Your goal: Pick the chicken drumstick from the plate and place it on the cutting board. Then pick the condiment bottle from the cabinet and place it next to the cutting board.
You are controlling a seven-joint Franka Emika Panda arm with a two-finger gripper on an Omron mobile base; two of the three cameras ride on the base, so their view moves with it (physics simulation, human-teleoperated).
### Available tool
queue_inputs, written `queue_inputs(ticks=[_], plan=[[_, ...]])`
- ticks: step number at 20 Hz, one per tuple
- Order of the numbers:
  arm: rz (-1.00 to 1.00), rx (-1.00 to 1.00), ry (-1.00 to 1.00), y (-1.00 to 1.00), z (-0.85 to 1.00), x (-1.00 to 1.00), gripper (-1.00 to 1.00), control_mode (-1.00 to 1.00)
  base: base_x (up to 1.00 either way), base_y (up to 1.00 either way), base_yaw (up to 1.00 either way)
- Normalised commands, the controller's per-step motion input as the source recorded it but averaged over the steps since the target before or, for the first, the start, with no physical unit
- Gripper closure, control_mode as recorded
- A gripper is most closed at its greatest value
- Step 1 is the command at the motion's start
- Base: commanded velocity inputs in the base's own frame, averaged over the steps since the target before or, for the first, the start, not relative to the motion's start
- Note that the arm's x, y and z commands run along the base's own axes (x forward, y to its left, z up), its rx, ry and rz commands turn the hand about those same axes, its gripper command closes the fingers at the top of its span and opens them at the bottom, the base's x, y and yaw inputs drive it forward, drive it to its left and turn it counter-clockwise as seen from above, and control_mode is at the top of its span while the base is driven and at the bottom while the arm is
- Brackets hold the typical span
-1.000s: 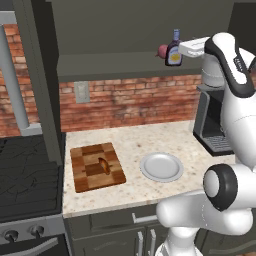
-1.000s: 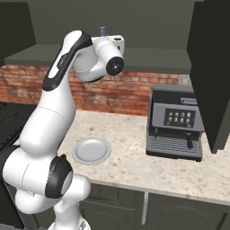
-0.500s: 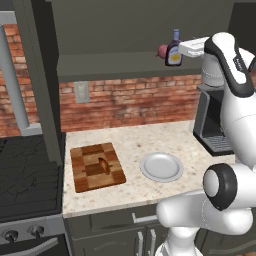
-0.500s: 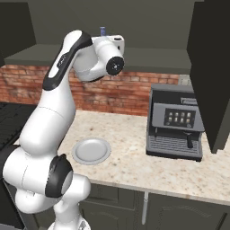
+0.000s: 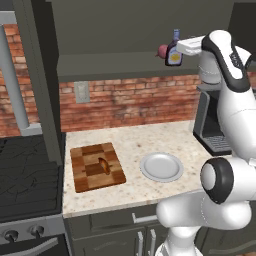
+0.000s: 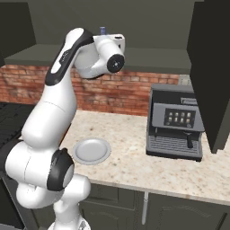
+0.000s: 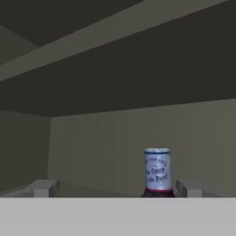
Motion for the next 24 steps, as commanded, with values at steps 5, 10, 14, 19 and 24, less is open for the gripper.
queue_inputs(ticks=[5, 10, 14, 19, 24], plan=[[0.0, 0.0, 0.0, 0.0, 0.0, 0.12, -1.0, -1.0, 0.0, 0.0, 0.0], [0.0, 0.0, 0.0, 0.0, 0.0, 0.12, -1.0, -1.0, 0.0, 0.0, 0.0], [0.0, 0.0, 0.0, 0.0, 0.0, 0.13, -1.0, -1.0, 0.0, 0.0, 0.0], [0.0, 0.0, 0.0, 0.0, 0.0, 0.12, -1.0, -1.0, 0.0, 0.0, 0.0], [0.0, 0.0, 0.0, 0.0, 0.0, 0.11, -1.0, -1.0, 0.0, 0.0, 0.0]])
